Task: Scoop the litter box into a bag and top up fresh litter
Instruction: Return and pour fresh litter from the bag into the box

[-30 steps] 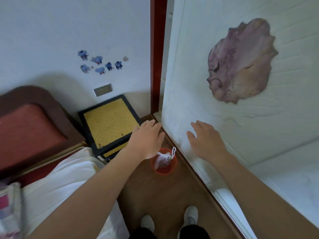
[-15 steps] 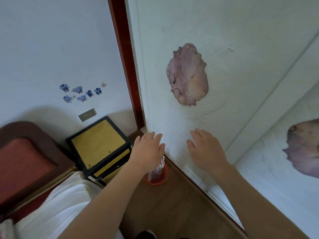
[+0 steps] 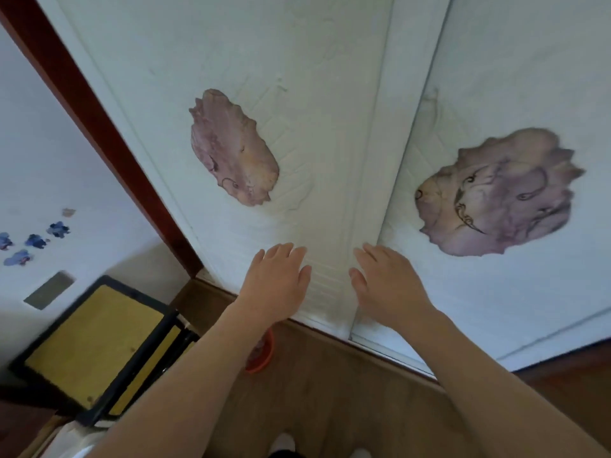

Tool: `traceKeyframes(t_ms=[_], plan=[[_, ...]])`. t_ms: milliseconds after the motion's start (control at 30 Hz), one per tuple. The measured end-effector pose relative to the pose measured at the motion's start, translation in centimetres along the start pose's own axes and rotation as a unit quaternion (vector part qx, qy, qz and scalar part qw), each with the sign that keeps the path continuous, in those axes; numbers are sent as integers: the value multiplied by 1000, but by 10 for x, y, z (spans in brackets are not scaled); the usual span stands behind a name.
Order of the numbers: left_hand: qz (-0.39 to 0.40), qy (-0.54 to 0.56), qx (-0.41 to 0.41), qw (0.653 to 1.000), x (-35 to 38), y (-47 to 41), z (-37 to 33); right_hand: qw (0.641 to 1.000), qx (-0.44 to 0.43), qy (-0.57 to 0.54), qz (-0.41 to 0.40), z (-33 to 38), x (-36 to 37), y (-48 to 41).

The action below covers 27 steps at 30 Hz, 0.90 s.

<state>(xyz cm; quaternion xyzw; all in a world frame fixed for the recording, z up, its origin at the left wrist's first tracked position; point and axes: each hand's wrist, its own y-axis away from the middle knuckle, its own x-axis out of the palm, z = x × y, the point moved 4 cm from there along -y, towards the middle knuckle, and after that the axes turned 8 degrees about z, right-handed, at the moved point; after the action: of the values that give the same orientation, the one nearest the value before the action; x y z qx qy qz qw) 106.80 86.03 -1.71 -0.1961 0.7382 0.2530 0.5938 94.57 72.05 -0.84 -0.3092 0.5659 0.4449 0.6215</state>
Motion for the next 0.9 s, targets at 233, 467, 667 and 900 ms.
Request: traceKeyframes(t_ms=[233, 467, 667, 900], plan=[[22, -16, 125, 992, -4, -33, -22, 990, 137, -22, -37, -24, -1, 29], [41, -59, 247, 966, 3, -45, -65, 958, 276, -39, -69, -43, 0, 87], [52, -58, 368, 927, 15, -30, -143, 916, 390, -58, -75, -65, -3, 169], [85, -49, 478, 873, 39, 8, -272, 838, 525, -94, -112, -106, -13, 292]])
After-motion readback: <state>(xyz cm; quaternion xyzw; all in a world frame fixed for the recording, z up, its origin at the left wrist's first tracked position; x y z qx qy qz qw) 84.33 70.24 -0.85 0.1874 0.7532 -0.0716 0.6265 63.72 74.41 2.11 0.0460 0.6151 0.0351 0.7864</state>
